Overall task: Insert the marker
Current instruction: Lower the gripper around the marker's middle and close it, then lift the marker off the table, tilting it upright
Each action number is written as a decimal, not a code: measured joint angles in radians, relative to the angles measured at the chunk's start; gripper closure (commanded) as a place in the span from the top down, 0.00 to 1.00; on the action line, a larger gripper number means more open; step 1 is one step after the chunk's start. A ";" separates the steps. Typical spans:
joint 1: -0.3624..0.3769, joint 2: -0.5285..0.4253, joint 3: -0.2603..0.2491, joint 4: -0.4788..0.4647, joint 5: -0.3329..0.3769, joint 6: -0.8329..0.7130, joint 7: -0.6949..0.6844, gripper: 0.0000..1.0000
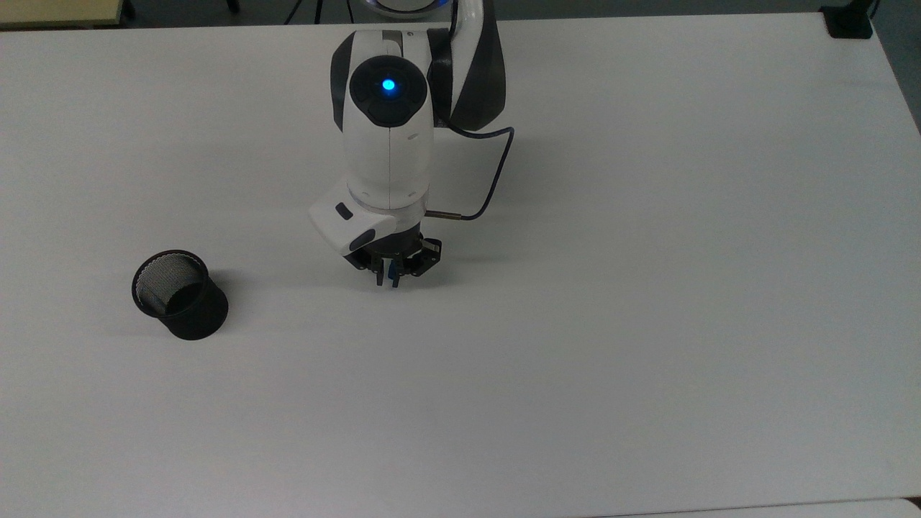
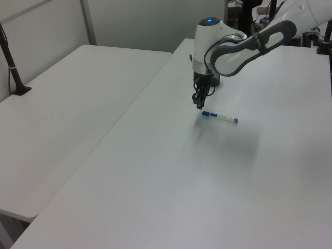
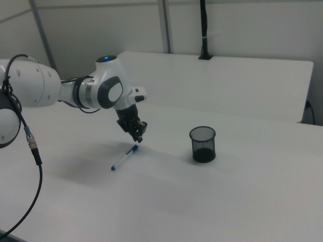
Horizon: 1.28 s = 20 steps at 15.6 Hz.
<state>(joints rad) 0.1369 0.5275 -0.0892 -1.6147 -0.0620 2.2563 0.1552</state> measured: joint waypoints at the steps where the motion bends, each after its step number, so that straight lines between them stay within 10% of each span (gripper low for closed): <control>1: 0.000 0.001 0.000 0.000 0.000 -0.002 0.001 0.54; 10: 0.009 0.019 0.002 -0.018 0.000 -0.010 0.004 0.48; 16: 0.029 0.023 0.003 -0.018 0.000 -0.033 0.006 0.06; 20: 0.028 0.018 0.002 -0.017 0.000 -0.045 0.006 0.00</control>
<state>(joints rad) 0.1651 0.5458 -0.0872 -1.6318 -0.0624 2.2115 0.1614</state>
